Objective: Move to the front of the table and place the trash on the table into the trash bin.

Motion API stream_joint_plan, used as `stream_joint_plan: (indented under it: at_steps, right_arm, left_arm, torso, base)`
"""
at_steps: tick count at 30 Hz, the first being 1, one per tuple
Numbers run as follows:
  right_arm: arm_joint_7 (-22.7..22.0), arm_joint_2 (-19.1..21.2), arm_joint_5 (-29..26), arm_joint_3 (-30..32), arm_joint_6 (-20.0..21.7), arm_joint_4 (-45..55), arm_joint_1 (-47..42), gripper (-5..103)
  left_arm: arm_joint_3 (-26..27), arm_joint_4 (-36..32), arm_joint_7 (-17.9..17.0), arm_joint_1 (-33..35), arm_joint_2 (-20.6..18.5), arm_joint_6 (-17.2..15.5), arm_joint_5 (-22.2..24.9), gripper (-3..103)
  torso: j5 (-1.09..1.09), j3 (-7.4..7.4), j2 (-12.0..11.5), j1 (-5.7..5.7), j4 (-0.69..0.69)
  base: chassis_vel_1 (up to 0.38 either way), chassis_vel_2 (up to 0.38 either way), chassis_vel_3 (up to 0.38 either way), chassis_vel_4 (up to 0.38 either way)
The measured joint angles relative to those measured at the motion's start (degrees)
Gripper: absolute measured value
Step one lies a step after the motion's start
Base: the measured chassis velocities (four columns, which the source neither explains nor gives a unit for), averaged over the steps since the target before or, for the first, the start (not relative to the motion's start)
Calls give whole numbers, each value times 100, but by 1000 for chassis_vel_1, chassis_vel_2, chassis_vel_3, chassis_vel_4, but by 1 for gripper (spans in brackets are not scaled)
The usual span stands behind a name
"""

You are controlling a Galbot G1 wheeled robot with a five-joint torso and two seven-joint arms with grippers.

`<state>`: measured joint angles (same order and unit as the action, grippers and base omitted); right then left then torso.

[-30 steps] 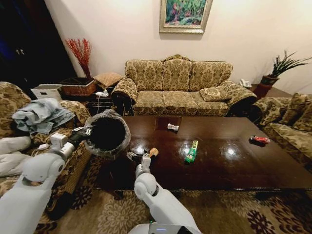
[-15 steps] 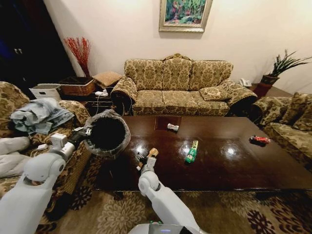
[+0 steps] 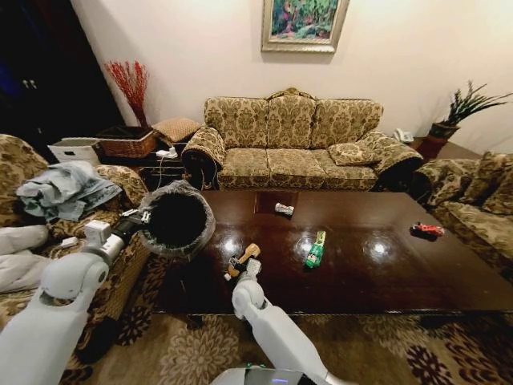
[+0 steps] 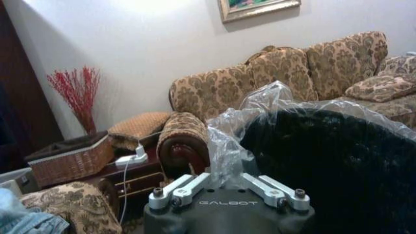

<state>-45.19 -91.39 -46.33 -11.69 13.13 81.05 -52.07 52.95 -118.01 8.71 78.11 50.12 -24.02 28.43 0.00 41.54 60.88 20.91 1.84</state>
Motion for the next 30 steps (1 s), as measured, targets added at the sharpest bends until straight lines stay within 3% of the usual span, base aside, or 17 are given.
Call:
stream_joint_plan:
  at_steps: [4, 6, 7, 9, 12, 13, 16, 18, 19, 20, 23, 24, 25, 28, 29, 30]
  right_arm:
    - [109, -31, -160, 85, 29, -126, 67, 84]
    - [106, -30, -262, 90, 57, -125, 77, 84]
    - [96, -28, -332, 93, 72, -123, 82, 73]
    - [96, -25, -355, 98, 76, -122, 85, 69]
    - [96, 0, -411, 105, 78, -97, 70, 52]
    - [96, 0, -411, 105, 78, -97, 70, 52]
    - [79, 23, -442, 109, 79, -58, 36, 37]
    - [74, 37, -446, 117, 80, -31, 19, 37]
    - [82, 66, -367, 132, 81, 23, -22, 31]
    - [82, 66, -367, 132, 81, 23, -22, 31]
    - [348, 231, 558, 184, -121, 292, -246, 25]
    - [723, 397, 1334, 257, -394, 663, -446, 22]
    - [723, 397, 1334, 257, -394, 663, -446, 22]
    - [1378, 777, 2404, 511, -1046, 1647, -769, 21]
    - [1378, 777, 2404, 511, -1046, 1647, -769, 21]
    - [1641, 934, 2619, 622, -1333, 2000, -825, 21]
  left_arm:
    - [-13, 11, -5, -1, 3, 5, 0, 3]
    - [-14, 25, -11, -6, 0, 12, 0, 3]
    - [-15, 41, -19, -14, -5, 24, 1, 3]
    - [-15, 49, -19, -18, -8, 28, 1, 3]
    - [-34, 54, -21, -20, 4, 31, 1, 3]
    - [-34, 54, -21, -20, 4, 31, 1, 3]
    - [-44, 56, -21, -21, 11, 35, -4, 3]
    - [-46, 56, -21, -21, 11, 36, -4, 3]
    - [-47, 56, -22, -21, 10, 36, -4, 3]
    - [-47, 56, -22, -21, 10, 36, -4, 3]
    - [-48, 60, -23, -21, 1, 36, -4, 3]
    - [-30, 65, -22, -3, 16, 35, -8, 3]
    - [-30, 65, -22, -3, 16, 35, -8, 3]
    - [-39, 152, -24, -31, 0, 29, -52, 3]
    - [-39, 152, -24, -31, 0, 29, -52, 3]
    - [-48, 175, -23, -37, -48, 27, -51, 3]
  torso:
    - [0, 0, 0, 0, 0]
    - [0, 0, 0, 0, 0]
    - [0, 0, 0, 0, 0]
    - [0, 0, 0, 0, 0]
    - [-2, 0, 0, 0, 0]
    - [-2, 0, 0, 0, 0]
    - [-1, -1, 1, 0, 0]
    - [-1, -1, 1, 0, 0]
    - [-1, -1, 1, 0, 1]
    - [-1, -1, 1, 0, 1]
    - [-2, 1, 0, 0, 1]
    - [-2, 1, 0, 1, -4]
    - [-2, 1, 0, 1, -4]
    - [2, 0, 1, 0, -1]
    - [2, 0, 1, 0, -1]
    - [1, 0, 1, 0, -1]
  base:
    - [0, 0, 0, 0]
    - [0, 0, 0, 0]
    - [0, 0, 0, 0]
    - [0, 0, 0, 0]
    - [0, 0, 0, 0]
    - [0, 0, 0, 0]
    - [0, 0, 0, 0]
    - [0, 0, 0, 0]
    - [0, 0, 0, 0]
    - [0, 0, 0, 0]
    - [0, 0, 0, 0]
    - [0, 0, 0, 0]
    - [0, 0, 0, 0]
    - [0, 0, 0, 0]
    - [0, 0, 0, 0]
    - [0, 0, 0, 0]
